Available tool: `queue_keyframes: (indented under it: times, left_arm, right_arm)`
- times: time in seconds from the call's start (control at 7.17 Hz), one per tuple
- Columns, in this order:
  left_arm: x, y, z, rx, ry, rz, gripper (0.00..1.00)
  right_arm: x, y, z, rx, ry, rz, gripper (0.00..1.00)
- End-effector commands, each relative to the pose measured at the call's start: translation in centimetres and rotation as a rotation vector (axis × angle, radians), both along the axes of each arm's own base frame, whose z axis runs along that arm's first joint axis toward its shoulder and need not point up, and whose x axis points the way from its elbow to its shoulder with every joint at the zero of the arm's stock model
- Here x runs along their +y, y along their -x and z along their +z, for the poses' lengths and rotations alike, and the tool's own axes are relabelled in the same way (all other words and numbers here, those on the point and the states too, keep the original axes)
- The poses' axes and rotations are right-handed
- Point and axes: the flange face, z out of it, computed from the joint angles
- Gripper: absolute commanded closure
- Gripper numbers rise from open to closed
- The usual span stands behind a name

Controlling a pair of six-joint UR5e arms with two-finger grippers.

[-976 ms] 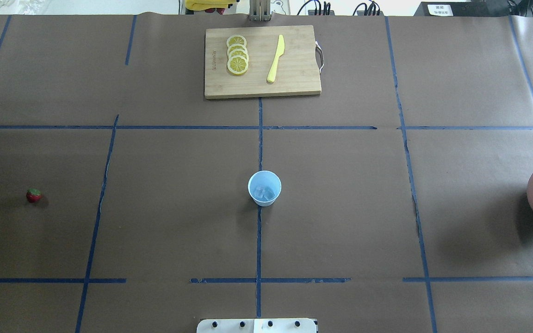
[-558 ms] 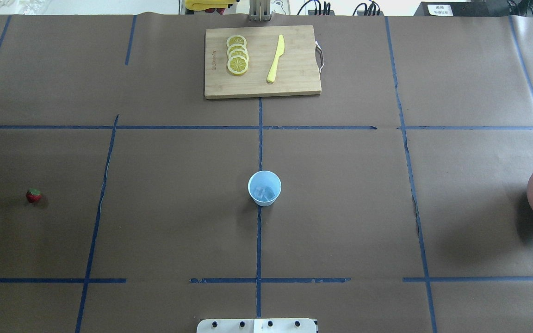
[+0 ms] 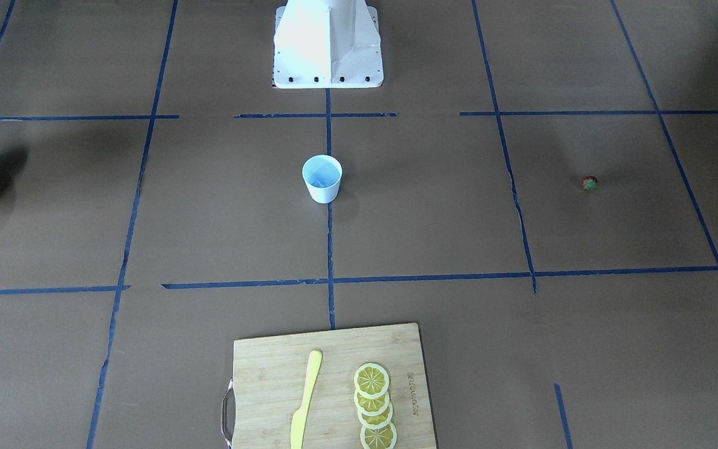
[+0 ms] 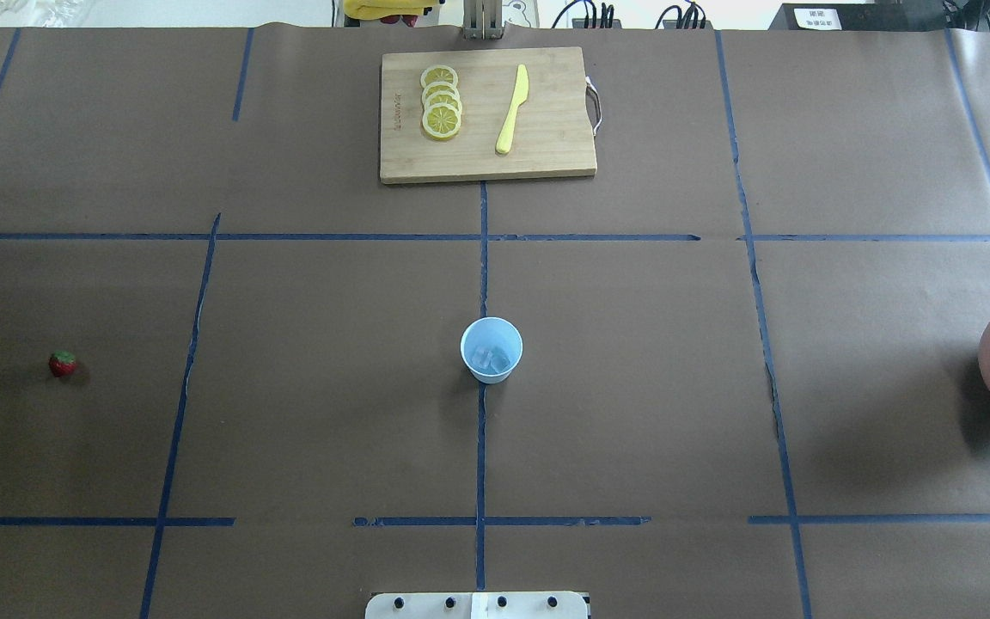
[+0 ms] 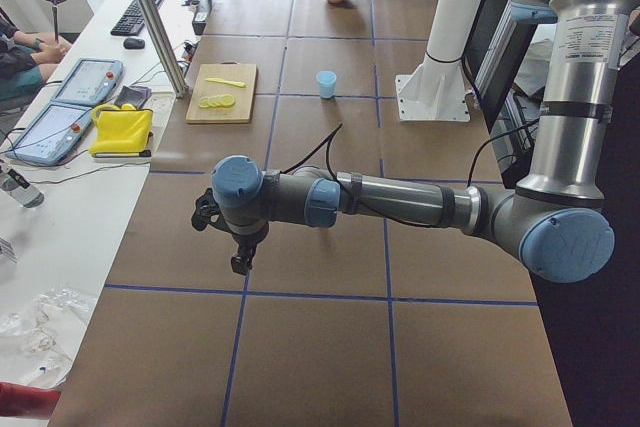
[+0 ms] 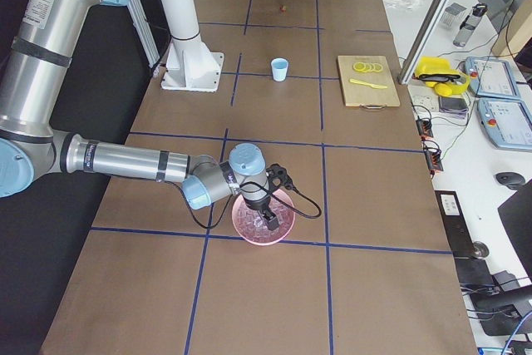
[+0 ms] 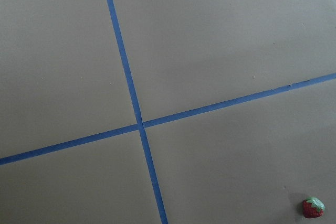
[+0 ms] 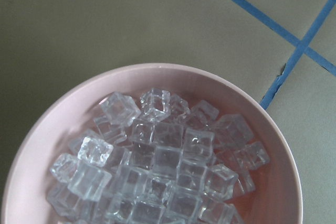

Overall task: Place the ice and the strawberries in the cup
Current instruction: 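Grasp a third ice cube from the pink bowl with the right gripper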

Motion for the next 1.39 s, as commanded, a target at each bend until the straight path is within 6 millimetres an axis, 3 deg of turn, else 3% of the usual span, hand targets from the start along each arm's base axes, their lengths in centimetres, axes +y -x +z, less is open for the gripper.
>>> queue_keyframes:
  times: [0.0,0.56,0.98,1.12,1.26]
  left_arm:
    - [0.0,-0.1,0.0,0.0,-0.002,0.003,0.0]
    - [0.0,-0.2,0.1,0.0,0.001,0.004,0.0]
    - [0.0,-0.3,0.1,0.0,0.001,0.006,0.0]
    - [0.0,-0.3,0.1,0.0,0.001,0.006,0.0]
    - [0.0,-0.3,0.1,0.0,0.001,0.006,0.0]
  right_arm:
    - [0.7,-0.1,2.0,0.026,-0.045,-0.099,0.02]
    - [1.0,1.2,2.4,0.022,-0.028,-0.131,0.05]
    - [0.5,1.4,2.1,0.013,-0.03,-0.127,0.13]
    - [0.6,1.4,2.1,0.013,-0.029,-0.127,0.25]
    - [0.6,1.4,2.2,0.016,-0.027,-0.128,0.71]
